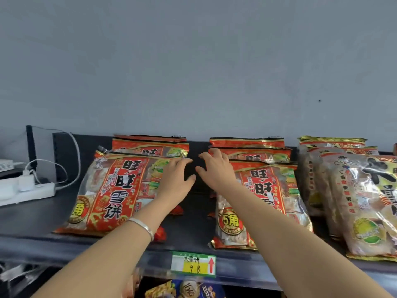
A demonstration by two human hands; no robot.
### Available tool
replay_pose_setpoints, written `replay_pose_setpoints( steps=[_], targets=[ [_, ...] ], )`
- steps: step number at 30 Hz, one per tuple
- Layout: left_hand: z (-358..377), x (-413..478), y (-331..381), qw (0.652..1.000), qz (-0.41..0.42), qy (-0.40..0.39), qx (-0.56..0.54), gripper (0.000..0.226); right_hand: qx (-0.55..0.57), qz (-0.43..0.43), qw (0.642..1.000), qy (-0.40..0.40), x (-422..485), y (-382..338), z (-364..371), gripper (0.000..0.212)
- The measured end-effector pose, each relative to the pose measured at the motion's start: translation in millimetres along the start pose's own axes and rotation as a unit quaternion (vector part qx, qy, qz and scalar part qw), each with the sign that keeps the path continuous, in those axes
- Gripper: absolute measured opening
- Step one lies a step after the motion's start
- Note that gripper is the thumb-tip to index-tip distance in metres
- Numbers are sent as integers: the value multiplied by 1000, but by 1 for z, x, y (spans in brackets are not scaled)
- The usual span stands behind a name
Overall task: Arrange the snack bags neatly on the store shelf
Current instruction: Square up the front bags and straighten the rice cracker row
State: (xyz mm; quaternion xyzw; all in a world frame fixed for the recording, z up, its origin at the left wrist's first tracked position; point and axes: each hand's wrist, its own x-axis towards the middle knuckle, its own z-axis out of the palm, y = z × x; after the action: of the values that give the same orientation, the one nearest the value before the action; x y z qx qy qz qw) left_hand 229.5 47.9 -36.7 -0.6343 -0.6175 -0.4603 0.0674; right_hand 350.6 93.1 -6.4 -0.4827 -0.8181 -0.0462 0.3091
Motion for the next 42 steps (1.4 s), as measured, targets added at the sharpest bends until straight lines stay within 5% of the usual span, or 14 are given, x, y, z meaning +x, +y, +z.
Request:
replay_pose_setpoints(
  steps=[4,9,14,21,35,42],
  targets=[
    [-33,3,-39,994,12,62,89,51,-7,-48,999,-1,13,-38,18,44],
    [-56,2,-97,978,-104,78,162,67,-39,-97,994,-27,36,-79,40,43],
    [-64,-1,-115,963,-179,36,198,90,-38,11,994,-105,55,-102,52,47],
    [-55,-11,-105,959,-186,27,214,90,32,78,986,-144,68,-101,56,32],
    [-32,-19,-78,957,-179,-13,228,87,16,39,998,-36,57,-79,48,47],
    [-42,-16,-78,975,-113,32,188,55,-23,4,1000,4,35,-62,31,51]
  ],
)
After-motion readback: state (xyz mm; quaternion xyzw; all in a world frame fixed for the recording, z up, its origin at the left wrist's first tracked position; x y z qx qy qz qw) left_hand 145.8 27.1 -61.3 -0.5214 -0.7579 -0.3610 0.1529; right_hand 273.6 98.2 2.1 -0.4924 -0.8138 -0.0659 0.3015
